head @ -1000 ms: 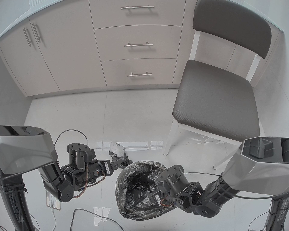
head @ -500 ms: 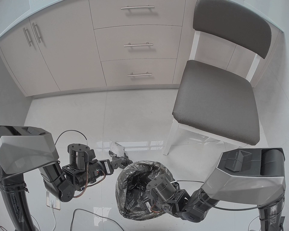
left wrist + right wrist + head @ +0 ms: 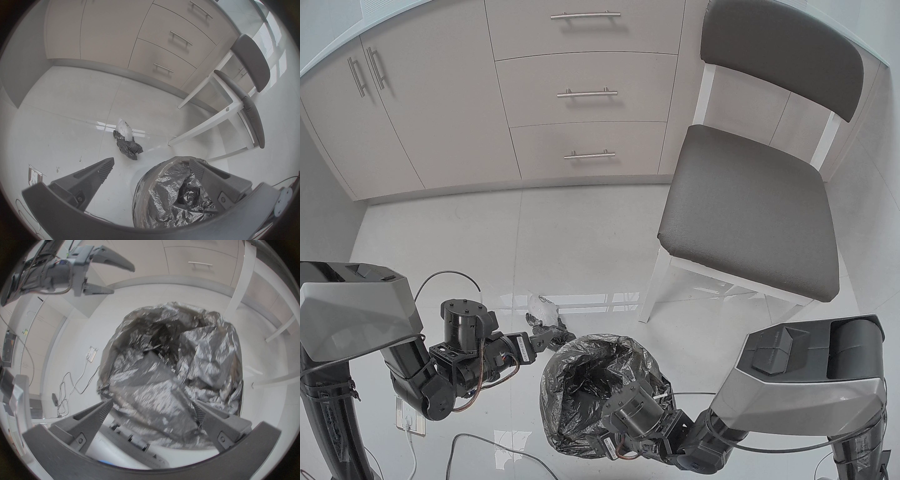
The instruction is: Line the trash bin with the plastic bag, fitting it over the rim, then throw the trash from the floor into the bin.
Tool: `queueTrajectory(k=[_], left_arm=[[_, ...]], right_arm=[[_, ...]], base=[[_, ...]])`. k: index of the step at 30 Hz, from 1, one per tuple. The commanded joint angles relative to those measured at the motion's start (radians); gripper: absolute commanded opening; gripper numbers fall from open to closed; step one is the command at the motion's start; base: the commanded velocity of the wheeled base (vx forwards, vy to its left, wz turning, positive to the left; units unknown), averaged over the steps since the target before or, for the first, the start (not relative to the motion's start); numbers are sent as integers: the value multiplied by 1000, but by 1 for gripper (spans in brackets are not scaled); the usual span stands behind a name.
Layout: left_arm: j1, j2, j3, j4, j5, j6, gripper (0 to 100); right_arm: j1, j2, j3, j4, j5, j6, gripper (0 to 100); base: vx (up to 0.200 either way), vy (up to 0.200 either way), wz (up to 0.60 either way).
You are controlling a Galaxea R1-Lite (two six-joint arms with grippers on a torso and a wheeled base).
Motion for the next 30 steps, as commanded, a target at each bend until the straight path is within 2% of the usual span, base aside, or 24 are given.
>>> queueTrajectory(k=[1,8,23,30], left_arm=[[0,-1,1,-1,2,0,100],[0,-5,7,-1,6,0,100],[2,-5,18,-1,6,-1,100],[0,-16,36,-2,8,-3,100]], right_arm=[[41,-52,64,2,27,31,100],[86,-63,134,3,41,57,100],[106,-112,298,-7,40,88,100],[90,-188,260,0,15,91,100]], base=[[0,0,0],[0,0,0],[0,0,0],[0,0,0]])
